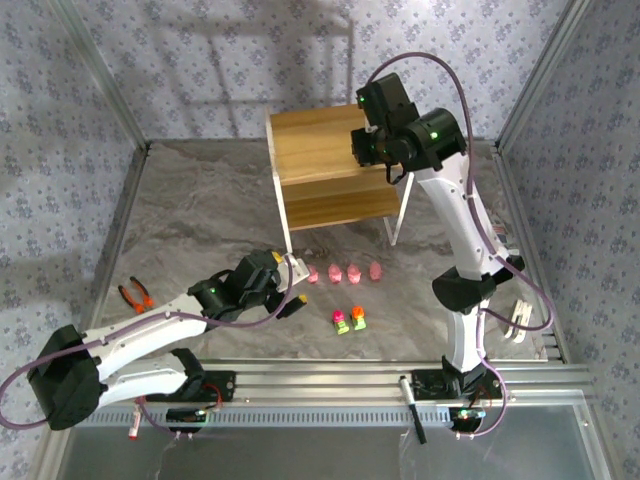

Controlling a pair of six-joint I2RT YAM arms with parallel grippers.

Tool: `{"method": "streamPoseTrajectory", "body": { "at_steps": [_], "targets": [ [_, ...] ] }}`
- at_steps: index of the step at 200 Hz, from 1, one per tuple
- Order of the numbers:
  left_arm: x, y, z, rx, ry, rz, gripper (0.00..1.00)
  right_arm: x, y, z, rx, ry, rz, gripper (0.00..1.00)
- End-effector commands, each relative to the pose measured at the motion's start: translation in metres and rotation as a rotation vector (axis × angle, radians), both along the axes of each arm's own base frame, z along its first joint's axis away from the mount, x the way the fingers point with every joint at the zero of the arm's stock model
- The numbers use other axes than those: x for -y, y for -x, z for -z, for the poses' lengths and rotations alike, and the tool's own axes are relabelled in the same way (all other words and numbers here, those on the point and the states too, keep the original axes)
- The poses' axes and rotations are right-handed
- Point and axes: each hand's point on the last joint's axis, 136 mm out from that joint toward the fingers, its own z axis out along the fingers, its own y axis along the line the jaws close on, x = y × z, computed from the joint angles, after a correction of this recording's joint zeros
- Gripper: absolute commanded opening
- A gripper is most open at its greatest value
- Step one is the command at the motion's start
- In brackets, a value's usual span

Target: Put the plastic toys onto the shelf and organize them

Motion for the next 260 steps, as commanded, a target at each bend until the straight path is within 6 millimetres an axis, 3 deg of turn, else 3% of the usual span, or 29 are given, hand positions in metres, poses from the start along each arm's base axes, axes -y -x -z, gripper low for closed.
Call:
{"method": "streamPoseTrajectory", "body": {
  "at_steps": [1,144,260],
  "targets": [
    [0.0,0.001,-0.003,0.003,0.021,0.002,1.0,0.003,-0.001,0.002,-0.017,-0.005,0.003,0.28],
    [0.0,0.002,-0.003,0.006,0.022,0.004,1.0,-0.004,-0.02,0.016,-0.038,-0.031,0.002,0.33],
    [0.0,0.002,-0.004,0.01,0.026,0.006,1.0,0.0,-0.021,0.019,-0.045,-0.015,0.013,0.38]
  ]
}}
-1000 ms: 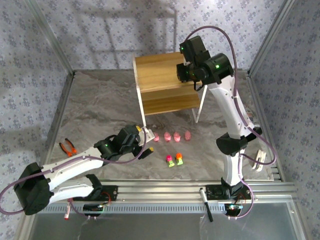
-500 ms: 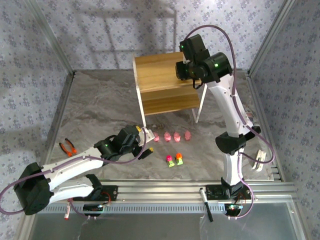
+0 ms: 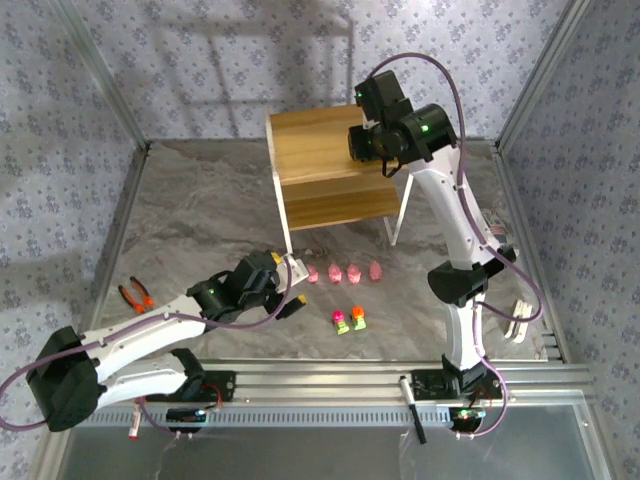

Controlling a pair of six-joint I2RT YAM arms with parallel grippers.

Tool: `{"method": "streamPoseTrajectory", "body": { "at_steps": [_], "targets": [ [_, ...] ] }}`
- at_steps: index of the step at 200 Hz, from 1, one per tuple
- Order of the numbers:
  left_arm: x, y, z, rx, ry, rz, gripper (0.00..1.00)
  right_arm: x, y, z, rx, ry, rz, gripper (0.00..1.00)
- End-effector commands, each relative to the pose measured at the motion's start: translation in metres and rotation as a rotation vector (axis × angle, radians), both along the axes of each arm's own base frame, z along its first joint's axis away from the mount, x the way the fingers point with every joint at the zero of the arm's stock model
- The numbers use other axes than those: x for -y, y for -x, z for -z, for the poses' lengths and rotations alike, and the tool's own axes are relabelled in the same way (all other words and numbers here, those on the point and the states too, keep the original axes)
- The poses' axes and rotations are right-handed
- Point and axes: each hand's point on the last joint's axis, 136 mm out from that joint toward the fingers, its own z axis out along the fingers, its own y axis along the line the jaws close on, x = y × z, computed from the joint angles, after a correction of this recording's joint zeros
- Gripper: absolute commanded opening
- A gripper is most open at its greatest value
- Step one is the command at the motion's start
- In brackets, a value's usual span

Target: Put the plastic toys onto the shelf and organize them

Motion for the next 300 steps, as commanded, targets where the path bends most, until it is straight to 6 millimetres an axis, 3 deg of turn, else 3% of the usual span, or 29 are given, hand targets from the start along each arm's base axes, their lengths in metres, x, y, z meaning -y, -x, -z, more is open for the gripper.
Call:
{"method": "streamPoseTrajectory", "body": {
  "at_steps": [1,76,166,208,269,300],
  "targets": [
    [0.001,0.001,-0.004,0.008,0.024,0.006,1.0,0.004,0.003,0.001,-0.013,0.001,0.005,0.38],
    [0.002,0.001,-0.004,0.004,0.026,0.009,1.0,0.008,0.007,-0.018,0.034,-0.017,0.006,0.53],
    [0.003,0.002,-0.002,-0.002,0.02,0.013,1.0,0.005,0.023,-0.043,0.101,-0.037,-0.005,0.55],
    [0.003,0.002,-0.003,-0.001,0.021,0.013,1.0,0.014,0.029,-0.056,0.14,-0.028,0.02,0.56],
    [0.01,0.009,0.004,-0.047,0.009,0.041,1.0,0.03,0.062,-0.082,0.218,0.005,0.049,0.58],
    [0.015,0.011,0.006,-0.057,0.0,0.06,0.99,0.027,0.087,-0.075,0.226,0.021,0.037,0.59]
  ]
}}
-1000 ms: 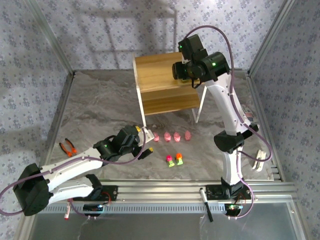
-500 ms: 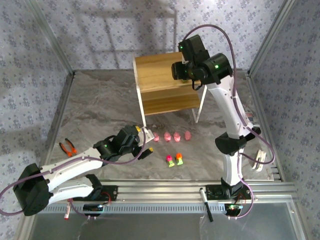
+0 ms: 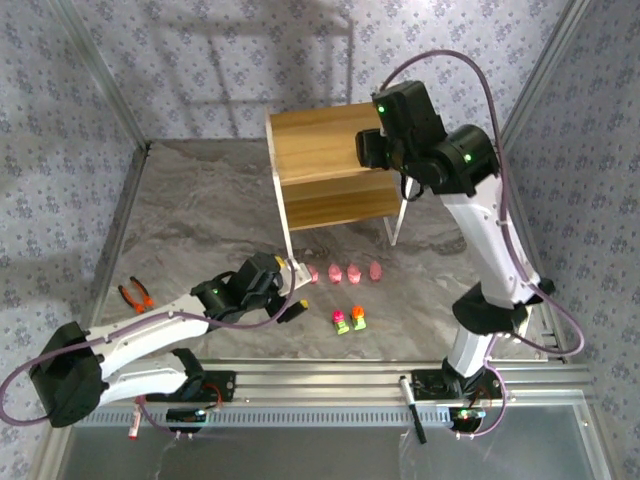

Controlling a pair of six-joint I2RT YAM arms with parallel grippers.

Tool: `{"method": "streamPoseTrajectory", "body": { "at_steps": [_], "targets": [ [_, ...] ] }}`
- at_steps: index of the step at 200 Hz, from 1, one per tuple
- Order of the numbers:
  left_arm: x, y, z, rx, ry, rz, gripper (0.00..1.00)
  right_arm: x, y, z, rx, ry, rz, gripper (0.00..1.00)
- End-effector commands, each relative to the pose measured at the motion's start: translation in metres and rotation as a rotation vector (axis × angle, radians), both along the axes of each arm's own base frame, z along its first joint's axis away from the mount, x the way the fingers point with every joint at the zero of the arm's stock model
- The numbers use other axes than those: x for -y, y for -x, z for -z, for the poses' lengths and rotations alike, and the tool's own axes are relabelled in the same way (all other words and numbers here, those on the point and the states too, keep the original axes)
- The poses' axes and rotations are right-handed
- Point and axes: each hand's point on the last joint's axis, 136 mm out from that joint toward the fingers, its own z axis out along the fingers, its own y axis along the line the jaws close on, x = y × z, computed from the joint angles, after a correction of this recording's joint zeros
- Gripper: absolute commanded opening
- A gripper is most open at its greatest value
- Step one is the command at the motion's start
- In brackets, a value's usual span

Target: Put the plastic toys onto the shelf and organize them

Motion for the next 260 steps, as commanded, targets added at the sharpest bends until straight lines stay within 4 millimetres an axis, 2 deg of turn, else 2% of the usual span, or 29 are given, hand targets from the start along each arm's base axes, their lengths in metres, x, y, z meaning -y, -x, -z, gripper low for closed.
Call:
{"method": "streamPoseTrajectory", "body": {
  "at_steps": [1,25,49,78,100,144,182,196,200,225,260],
  "targets": [
    [0.009,0.002,-0.006,-0.014,0.018,0.021,1.0,0.007,0.017,-0.005,0.038,0.01,0.032,0.59],
    [0.011,0.003,-0.007,-0.031,0.024,0.023,1.0,0.005,0.038,0.01,0.027,0.019,0.028,0.6],
    [0.014,0.01,-0.001,-0.072,0.021,0.046,1.0,0.0,0.058,0.034,-0.002,0.011,0.02,0.61],
    [0.016,0.016,0.007,-0.093,0.005,0.071,1.0,-0.004,0.082,0.075,-0.058,0.028,0.016,0.61],
    [0.016,0.012,0.013,-0.068,-0.016,0.062,1.0,-0.008,0.1,0.11,-0.097,0.017,0.001,0.61],
    [0.022,0.019,0.02,-0.098,-0.027,0.093,1.0,0.0,0.131,0.166,-0.162,-0.022,0.022,0.62],
    [0.028,0.028,0.023,-0.106,-0.04,0.118,1.0,0.002,0.15,0.198,-0.208,0.009,0.034,0.58],
    [0.03,0.035,0.025,-0.108,-0.053,0.143,1.0,-0.004,0.155,0.205,-0.224,-0.003,0.024,0.58],
    [0.031,0.037,0.026,-0.11,-0.057,0.152,1.0,-0.003,0.158,0.218,-0.24,0.022,0.022,0.58],
    [0.036,0.048,0.032,-0.116,-0.075,0.197,1.0,-0.013,0.168,0.24,-0.278,0.028,0.011,0.58],
    [0.037,0.05,0.032,-0.117,-0.075,0.203,1.0,-0.029,0.181,0.275,-0.343,0.011,-0.001,0.58]
  ]
}}
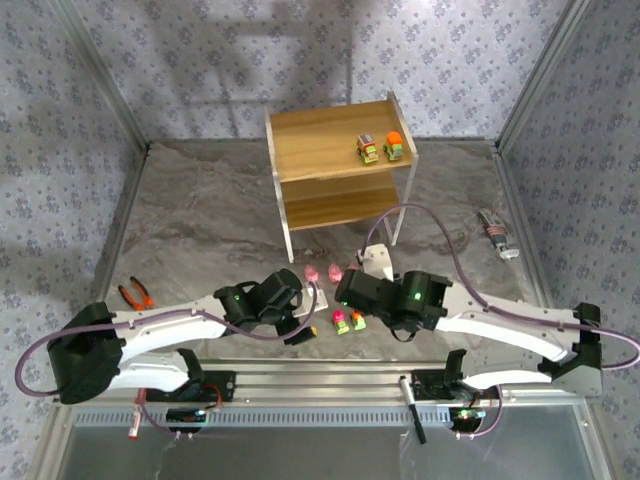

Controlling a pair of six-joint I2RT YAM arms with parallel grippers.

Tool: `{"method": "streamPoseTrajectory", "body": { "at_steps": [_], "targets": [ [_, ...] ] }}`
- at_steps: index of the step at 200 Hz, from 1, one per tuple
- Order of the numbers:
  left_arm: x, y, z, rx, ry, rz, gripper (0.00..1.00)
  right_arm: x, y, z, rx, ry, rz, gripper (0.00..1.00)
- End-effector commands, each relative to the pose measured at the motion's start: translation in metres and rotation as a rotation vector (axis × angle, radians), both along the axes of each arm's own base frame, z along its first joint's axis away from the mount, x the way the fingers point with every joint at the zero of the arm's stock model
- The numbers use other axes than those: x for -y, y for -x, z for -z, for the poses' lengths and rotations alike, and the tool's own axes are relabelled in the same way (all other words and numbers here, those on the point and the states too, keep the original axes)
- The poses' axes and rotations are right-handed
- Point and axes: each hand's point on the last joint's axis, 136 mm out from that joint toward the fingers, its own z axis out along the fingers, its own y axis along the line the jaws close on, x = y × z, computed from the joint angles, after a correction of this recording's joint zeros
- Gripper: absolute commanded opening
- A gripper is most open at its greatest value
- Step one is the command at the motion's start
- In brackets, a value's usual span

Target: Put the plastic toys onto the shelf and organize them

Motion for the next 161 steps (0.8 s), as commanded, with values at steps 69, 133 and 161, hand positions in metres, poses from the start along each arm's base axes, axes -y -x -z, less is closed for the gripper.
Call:
{"method": "streamPoseTrajectory", "body": {
  "at_steps": [69,133,161],
  "targets": [
    [0.005,-0.001,-0.01,0.019,0.027,-0.001,1.0,-0.013,0.023,0.077,-0.135,-0.061,0.09,0.57],
    [0.005,0.0,-0.009,0.01,0.028,0.005,1.0,-0.008,0.028,0.114,-0.2,-0.072,0.105,0.57],
    [0.005,0.0,-0.01,0.012,0.029,0.001,1.0,-0.003,0.028,0.123,-0.218,-0.071,0.112,0.55]
  ]
}}
